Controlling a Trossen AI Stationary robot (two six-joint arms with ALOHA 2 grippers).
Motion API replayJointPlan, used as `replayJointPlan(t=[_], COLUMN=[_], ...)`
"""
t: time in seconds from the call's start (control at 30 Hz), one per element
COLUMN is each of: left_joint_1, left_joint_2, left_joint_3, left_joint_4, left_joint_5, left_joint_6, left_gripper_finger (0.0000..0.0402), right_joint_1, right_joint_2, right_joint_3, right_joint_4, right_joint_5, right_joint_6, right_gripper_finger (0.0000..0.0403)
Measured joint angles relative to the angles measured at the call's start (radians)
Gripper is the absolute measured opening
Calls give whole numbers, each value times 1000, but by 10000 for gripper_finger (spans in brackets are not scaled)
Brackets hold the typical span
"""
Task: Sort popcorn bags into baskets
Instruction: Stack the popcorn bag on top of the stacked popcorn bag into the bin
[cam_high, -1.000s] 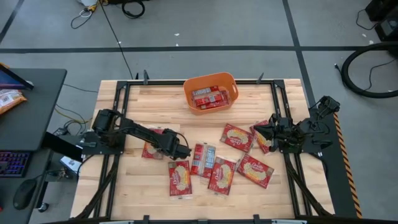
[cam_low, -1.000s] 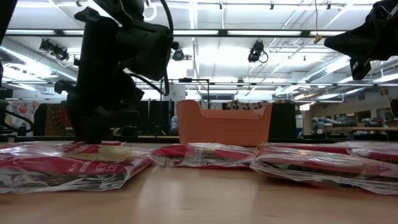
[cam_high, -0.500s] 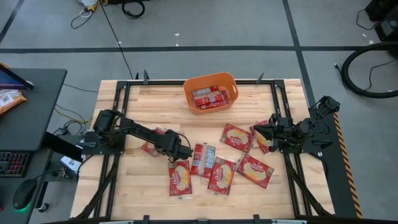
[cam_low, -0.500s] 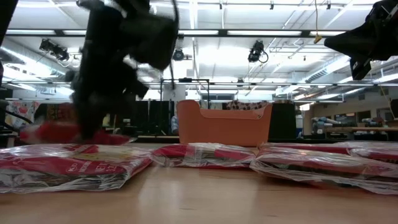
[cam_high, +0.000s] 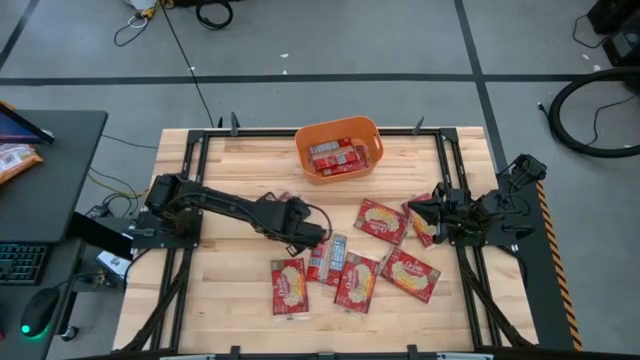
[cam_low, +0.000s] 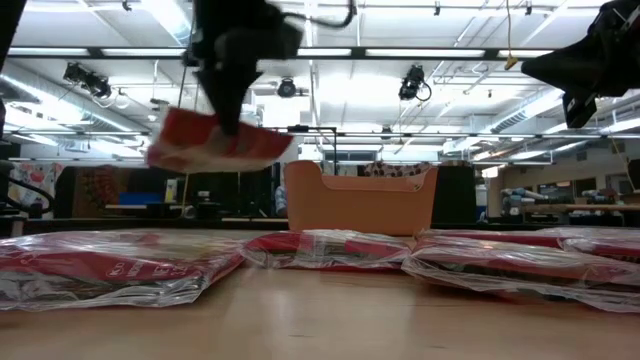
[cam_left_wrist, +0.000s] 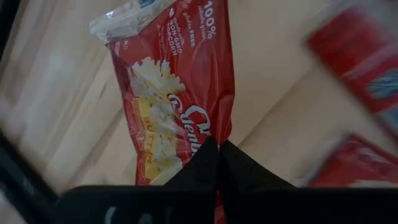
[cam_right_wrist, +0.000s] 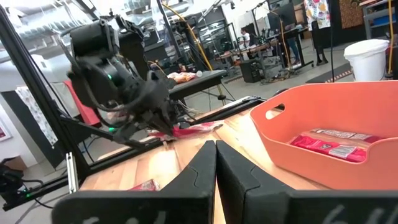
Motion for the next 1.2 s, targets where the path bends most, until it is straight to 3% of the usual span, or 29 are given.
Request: replayJointPlan(t=[0.37,0.63,1.2], left_joint_1=[58,108,190], left_joint_2=[0,0,0], left_joint_3=[59,60,60], left_joint_4=[323,460,662], left_joint_5=[-22,-72,-75], left_joint_6=[378,612,832], left_gripper_finger=[7,7,7], right_joint_1=[0,0,0], right_joint_2=[0,0,0], right_joint_3=[0,0,0], right_joint_4=[6,7,7], right_joint_5=[0,0,0], right_joint_6=[0,0,0], right_gripper_finger=[16,16,16])
